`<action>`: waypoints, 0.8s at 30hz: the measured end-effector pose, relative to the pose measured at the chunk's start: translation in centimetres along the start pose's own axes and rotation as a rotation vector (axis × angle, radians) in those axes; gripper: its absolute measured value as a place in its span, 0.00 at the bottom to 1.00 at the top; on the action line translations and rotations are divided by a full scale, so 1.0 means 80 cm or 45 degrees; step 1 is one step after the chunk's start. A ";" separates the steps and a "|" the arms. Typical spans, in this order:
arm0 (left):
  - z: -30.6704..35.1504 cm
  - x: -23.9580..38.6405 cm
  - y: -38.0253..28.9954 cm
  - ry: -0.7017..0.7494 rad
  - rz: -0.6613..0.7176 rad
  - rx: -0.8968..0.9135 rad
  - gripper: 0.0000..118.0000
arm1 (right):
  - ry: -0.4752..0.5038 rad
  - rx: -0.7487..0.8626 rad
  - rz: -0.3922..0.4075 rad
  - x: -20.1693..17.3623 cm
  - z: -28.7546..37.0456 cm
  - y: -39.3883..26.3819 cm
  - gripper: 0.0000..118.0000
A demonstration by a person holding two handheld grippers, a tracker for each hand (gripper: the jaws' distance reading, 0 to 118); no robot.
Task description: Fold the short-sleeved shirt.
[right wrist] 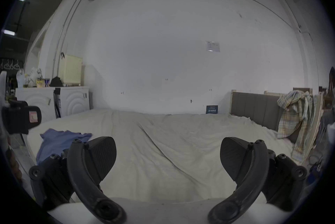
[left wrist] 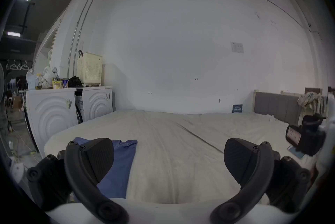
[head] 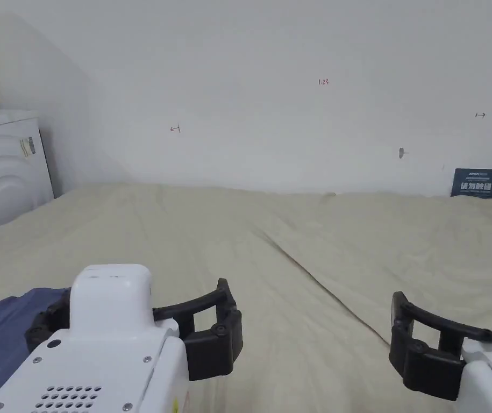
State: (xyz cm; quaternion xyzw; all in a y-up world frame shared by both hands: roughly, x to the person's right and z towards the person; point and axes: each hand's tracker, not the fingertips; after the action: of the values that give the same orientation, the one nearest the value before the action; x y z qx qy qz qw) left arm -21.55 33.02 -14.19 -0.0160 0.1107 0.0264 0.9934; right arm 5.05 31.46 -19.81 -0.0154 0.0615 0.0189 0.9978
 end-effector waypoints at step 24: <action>-0.015 -0.020 -0.010 -0.055 0.335 0.024 1.00 | -0.052 0.051 0.233 -0.052 -0.004 0.005 0.97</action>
State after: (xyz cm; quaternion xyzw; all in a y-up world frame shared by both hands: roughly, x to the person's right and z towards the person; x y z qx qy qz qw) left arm -23.32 32.12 -15.02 0.0084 0.0905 0.1558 0.9836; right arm 0.85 31.74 -19.59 0.0106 0.0425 0.1092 0.9931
